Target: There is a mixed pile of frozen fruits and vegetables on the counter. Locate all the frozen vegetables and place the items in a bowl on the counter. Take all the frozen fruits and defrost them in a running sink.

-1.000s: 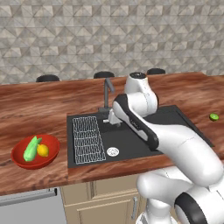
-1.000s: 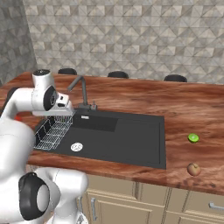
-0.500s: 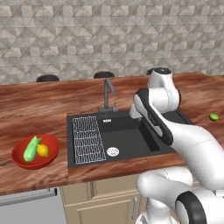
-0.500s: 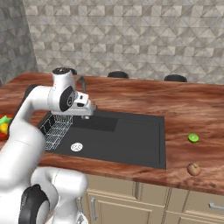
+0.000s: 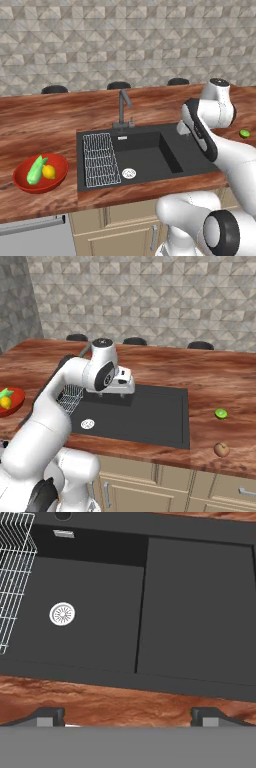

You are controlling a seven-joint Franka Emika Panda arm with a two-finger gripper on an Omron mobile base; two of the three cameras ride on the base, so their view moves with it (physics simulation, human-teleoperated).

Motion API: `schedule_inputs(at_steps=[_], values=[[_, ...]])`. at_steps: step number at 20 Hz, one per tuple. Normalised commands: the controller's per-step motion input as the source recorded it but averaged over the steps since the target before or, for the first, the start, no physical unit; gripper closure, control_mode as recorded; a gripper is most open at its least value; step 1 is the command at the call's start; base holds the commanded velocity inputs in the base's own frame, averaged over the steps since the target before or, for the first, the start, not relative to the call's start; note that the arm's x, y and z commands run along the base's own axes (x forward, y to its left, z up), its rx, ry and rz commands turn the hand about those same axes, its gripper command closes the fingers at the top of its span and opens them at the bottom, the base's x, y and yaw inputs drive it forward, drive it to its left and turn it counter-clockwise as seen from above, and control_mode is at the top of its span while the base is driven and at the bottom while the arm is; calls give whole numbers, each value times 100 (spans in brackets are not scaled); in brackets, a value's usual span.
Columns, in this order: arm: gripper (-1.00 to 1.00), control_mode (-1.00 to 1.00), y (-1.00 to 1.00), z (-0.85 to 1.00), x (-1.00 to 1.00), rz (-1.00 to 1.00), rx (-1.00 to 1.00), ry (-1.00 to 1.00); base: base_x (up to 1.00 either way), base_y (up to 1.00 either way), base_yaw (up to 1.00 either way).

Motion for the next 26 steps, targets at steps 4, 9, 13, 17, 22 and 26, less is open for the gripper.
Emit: schedule_inputs(at_steps=[4,9,13,17,22,26], values=[[-100,-100,-100,0,-6,-2,0,0,0,0,0],[-100,-100,-100,0,-1,-3,0,0,0,0,0],[-100,-100,-82,0,5,-1,0,1,0,0,0],[-100,-100,-65,0,23,-3,1,13,0,0,0],[-100,-100,-73,-3,37,-9,2,21,0,0,0],[-100,-100,-83,-28,46,-7,5,12,0,0,0]])
